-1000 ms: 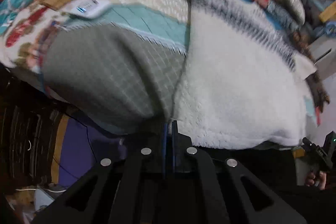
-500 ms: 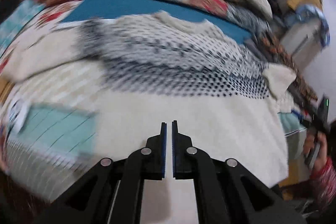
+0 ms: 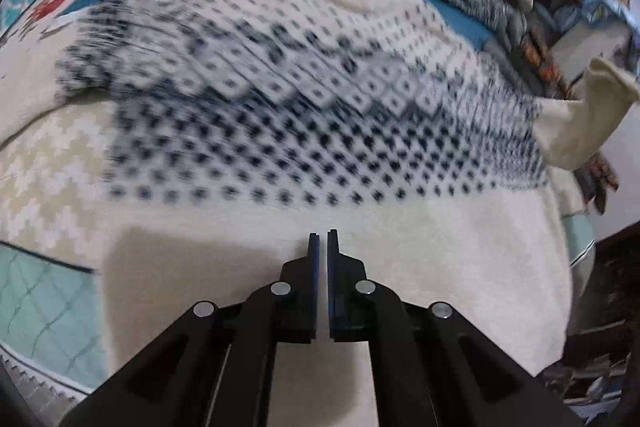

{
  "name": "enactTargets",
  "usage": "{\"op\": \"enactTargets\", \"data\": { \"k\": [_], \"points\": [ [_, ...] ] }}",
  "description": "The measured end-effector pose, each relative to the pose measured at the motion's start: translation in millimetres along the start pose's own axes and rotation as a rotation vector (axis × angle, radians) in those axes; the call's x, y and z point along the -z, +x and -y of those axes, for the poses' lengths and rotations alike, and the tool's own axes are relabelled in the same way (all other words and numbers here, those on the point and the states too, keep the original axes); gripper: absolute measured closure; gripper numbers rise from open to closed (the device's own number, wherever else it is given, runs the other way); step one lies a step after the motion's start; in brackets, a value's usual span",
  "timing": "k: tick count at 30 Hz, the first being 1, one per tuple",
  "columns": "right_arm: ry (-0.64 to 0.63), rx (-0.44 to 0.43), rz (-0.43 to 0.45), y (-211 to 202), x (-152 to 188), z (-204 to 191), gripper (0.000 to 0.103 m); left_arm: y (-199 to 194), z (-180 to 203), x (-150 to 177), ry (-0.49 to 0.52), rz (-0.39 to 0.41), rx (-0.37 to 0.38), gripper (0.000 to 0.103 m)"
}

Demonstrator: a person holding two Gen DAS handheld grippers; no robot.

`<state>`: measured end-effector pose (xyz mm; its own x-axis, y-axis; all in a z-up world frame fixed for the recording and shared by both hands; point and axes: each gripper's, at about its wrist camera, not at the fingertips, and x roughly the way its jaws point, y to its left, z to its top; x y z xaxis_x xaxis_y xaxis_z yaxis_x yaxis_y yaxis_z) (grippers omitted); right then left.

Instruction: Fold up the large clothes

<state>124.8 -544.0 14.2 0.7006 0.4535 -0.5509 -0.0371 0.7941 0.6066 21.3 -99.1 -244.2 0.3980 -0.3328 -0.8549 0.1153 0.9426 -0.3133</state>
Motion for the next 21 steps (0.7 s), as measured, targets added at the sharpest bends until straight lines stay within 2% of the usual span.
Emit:
{"op": "enactTargets", "data": {
  "k": [2, 5, 9, 10, 11, 12, 13, 14, 16, 18, 20, 21],
  "points": [
    [-0.086, -0.054, -0.056, 29, -15, -50, 0.099, -20, -17, 0, -0.031, 0.051, 0.013, 0.010],
    [-0.157, -0.132, -0.173, 93, -11, -110, 0.099, -40, -35, -3, -0.085, 0.108, 0.018, 0.010],
    [-0.237, -0.218, -0.367, 217, 42, -187, 0.097, -66, -65, 0, -0.167, 0.160, 0.017, 0.010],
    [-0.253, -0.206, -0.397, 243, 62, -197, 0.088, -69, -70, 1, -0.180, 0.166, 0.013, 0.010],
    [-0.286, -0.170, -0.424, 272, 81, -204, 0.058, -72, -74, 2, -0.187, 0.166, 0.008, 0.010],
    [-0.331, -0.114, -0.452, 304, 109, -206, 0.039, -73, -78, 3, -0.195, 0.165, -0.001, 0.010],
    [-0.361, -0.053, -0.472, 328, 134, -202, 0.028, -74, -80, 3, -0.201, 0.162, -0.005, 0.010],
    [-0.390, 0.013, -0.502, 346, 158, -196, 0.029, -75, -83, 2, -0.203, 0.159, -0.005, 0.010],
    [-0.389, 0.012, -0.549, 348, 190, -177, 0.032, -77, -83, 0, -0.197, 0.160, -0.008, 0.010],
    [-0.362, -0.016, -0.546, 329, 200, -159, 0.033, -78, -84, -5, -0.178, 0.164, -0.012, 0.010],
    [-0.345, -0.035, -0.480, 297, 194, -140, 0.033, -73, -79, -15, -0.158, 0.166, -0.017, 0.010],
    [-0.352, -0.016, -0.423, 274, 185, -128, 0.033, -69, -76, -24, -0.141, 0.168, -0.011, 0.010]
  ]
}}
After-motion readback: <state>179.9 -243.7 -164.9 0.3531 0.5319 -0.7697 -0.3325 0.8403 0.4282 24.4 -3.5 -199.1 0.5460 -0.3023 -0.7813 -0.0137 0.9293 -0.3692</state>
